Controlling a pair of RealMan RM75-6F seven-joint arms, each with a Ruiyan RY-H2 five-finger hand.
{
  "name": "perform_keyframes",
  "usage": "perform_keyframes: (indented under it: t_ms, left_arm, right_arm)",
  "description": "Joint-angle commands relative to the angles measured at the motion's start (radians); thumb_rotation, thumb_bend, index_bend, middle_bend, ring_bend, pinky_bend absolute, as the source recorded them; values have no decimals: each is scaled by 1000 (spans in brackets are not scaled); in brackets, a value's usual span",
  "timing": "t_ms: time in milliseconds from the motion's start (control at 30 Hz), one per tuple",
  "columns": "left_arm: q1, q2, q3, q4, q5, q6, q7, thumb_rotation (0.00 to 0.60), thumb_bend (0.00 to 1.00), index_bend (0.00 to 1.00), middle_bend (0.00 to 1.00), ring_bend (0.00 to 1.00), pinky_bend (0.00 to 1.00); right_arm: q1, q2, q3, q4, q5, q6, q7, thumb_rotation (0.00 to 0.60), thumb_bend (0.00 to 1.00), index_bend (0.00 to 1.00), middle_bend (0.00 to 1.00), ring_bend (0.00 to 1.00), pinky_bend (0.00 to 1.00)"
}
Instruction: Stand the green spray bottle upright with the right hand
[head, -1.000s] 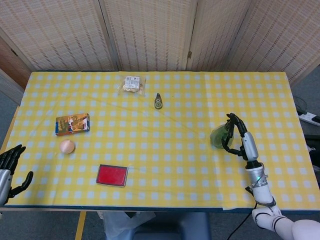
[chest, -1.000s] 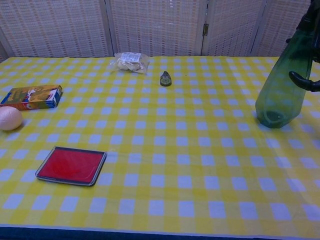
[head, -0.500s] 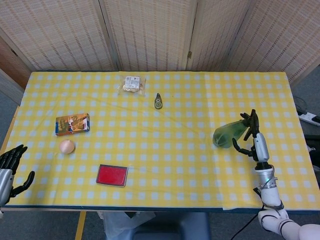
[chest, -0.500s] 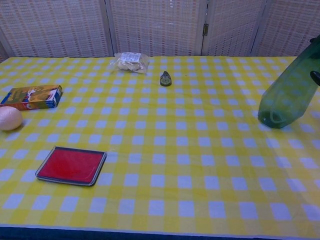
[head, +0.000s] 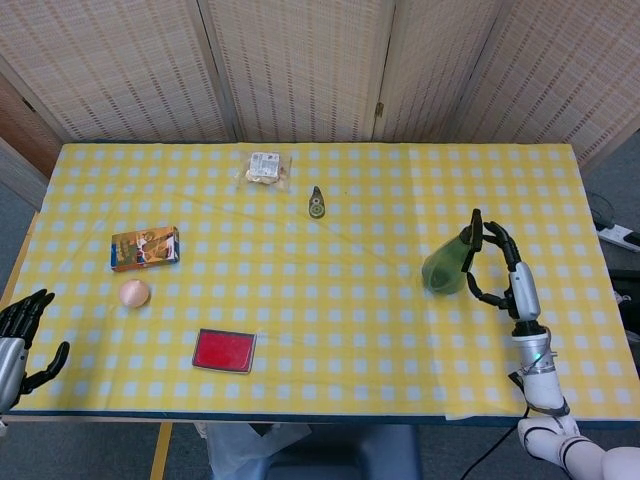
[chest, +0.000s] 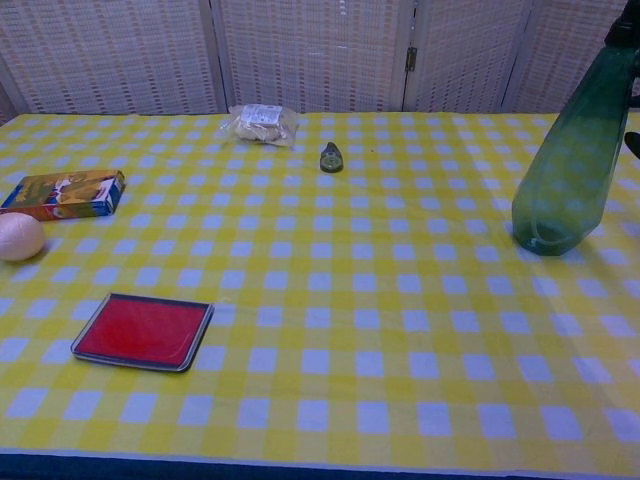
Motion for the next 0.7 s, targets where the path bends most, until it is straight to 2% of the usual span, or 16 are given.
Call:
perform_keyframes:
  t_ms: [33,300,500,700]
  left_arm:
    - [0,0,0,0,1,1,0,53,417,0,91,103,127]
    - [0,-1,1,-2,1,0,6,51,418,0,91,104,127]
    - [1,0,2,-4,4,4,7,52,418,0,91,104,127]
    - [0,-1,2,-3,4,2,10,52,418,0,91,104,127]
  right_arm:
    - [-3,7,-1,-7,-2,1,-2,600,423,0,120,181,45]
    - [-23,41,-5,-52,-10,20,-14,600,420,0,113,179,45]
    - [-87,104,-47,-134,-32,58,-17,600,420,0,96,161,25]
    - [-166,210,-101,-224,-79,147,-191,600,407,0,84,115,0]
